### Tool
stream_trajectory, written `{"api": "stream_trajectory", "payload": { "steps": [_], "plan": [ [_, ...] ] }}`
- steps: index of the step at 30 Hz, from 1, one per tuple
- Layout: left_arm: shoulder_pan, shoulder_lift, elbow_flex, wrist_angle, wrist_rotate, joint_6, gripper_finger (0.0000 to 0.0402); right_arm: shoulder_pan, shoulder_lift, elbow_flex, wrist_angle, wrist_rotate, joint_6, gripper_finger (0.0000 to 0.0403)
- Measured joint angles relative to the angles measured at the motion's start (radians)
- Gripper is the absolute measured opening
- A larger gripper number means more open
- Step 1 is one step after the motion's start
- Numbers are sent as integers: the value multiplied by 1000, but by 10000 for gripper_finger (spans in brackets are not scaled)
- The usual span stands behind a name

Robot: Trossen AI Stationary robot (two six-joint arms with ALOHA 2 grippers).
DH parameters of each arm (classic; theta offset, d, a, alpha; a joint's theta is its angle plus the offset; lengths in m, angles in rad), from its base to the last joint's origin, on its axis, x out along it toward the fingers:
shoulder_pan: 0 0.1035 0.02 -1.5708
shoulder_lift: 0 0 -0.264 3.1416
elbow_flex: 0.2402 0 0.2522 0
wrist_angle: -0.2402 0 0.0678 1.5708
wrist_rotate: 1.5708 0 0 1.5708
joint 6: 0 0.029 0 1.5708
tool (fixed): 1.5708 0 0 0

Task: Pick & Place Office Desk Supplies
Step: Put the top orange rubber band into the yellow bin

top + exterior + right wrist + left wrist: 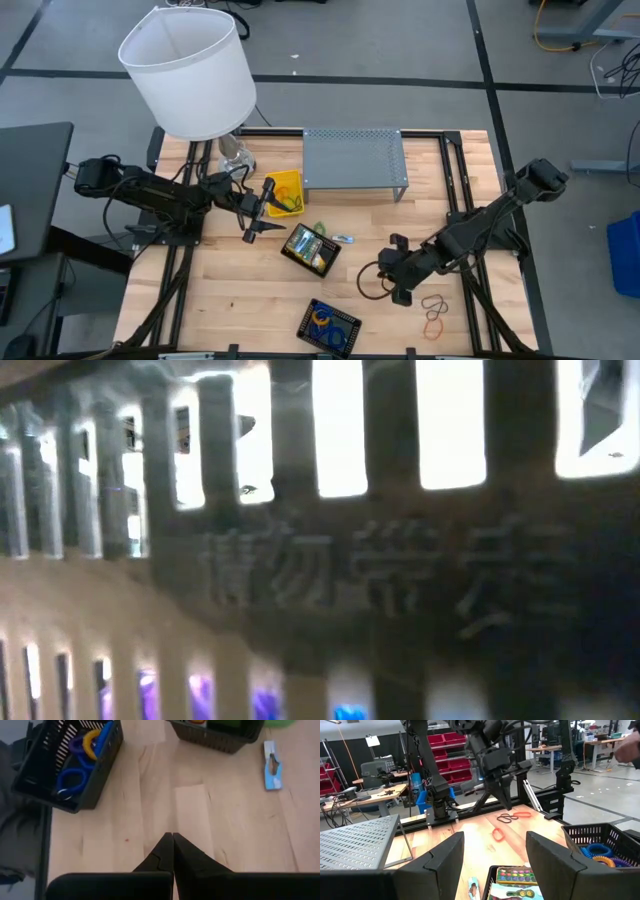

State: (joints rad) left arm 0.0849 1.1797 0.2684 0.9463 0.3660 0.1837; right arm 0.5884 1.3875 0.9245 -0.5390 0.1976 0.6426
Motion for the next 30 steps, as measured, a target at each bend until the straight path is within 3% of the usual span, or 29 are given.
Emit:
{"api": "stream_trajectory", "payload": {
  "steps": [8, 13, 18, 21, 26, 30],
  "plan": [
    [0, 0, 0, -4, 0, 0, 217, -18, 10, -62, -85, -139, 60, 24],
    [0, 0, 1, -12, 0, 4, 217, -21, 72, -123, -88, -210, 101, 86],
    [0, 0, 1, -13, 0, 8, 217, -21, 173, -134, -84, -191, 92, 158],
    [0, 0, 1, -15, 0, 9, 217, -20, 231, -127, -79, -174, 78, 181],
    [0, 0, 1, -12, 0, 9, 217, -14, 285, -121, -95, -152, 82, 162],
    [0, -1, 1, -11, 0, 9, 217, -6, 288, -116, -115, -104, 123, 85]
  ]
}}
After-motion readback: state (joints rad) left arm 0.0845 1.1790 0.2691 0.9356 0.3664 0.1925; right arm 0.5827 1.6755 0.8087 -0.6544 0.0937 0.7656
